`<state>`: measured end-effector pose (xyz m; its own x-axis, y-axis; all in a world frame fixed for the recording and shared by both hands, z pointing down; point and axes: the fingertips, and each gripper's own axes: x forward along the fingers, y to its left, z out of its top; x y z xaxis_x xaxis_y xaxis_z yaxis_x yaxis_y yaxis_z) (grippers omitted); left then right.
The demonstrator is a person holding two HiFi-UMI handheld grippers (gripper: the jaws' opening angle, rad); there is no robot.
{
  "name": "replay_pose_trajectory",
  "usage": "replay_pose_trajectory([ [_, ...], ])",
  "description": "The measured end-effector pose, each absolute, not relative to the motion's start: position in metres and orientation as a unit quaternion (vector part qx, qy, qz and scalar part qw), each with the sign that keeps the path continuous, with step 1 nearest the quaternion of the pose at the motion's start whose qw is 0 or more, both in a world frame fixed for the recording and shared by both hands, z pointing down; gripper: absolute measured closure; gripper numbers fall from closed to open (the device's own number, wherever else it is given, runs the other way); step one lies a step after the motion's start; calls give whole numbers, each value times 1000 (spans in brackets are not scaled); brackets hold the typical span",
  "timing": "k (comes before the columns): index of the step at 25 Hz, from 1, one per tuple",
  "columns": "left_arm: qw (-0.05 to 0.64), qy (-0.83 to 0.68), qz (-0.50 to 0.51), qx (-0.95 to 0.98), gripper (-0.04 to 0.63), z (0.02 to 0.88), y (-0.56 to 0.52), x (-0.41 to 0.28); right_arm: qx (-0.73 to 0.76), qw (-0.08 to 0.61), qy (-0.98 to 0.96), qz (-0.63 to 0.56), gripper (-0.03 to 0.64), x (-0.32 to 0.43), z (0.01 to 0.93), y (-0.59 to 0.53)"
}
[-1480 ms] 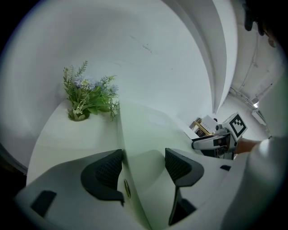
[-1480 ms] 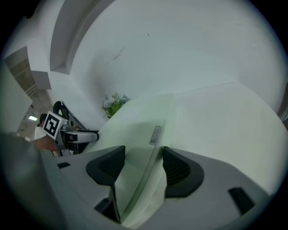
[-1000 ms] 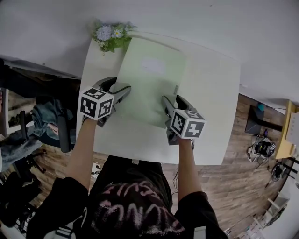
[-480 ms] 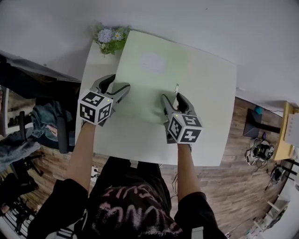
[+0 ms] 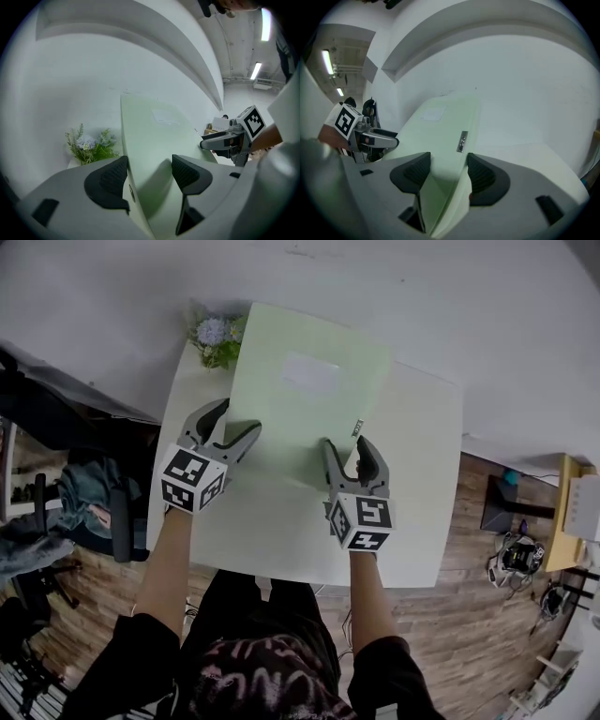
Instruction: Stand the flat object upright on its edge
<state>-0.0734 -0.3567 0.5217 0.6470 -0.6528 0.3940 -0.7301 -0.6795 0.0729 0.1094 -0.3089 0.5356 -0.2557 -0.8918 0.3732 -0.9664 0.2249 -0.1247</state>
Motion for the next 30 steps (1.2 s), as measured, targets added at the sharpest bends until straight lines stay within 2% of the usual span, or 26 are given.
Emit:
replay_pose_trajectory([
  [12,-4,-427,83,900,293,503,-336,-75,617,67,-784,32,365,108,518,-294],
  [24,-24,-456,74,887,291,508,-290,-85,609,35,-792,17,365,102,519,-262],
  [30,-72,-463,77,880,290,501,-287,-85,608,24,-791,-64,365,97,499,-257],
])
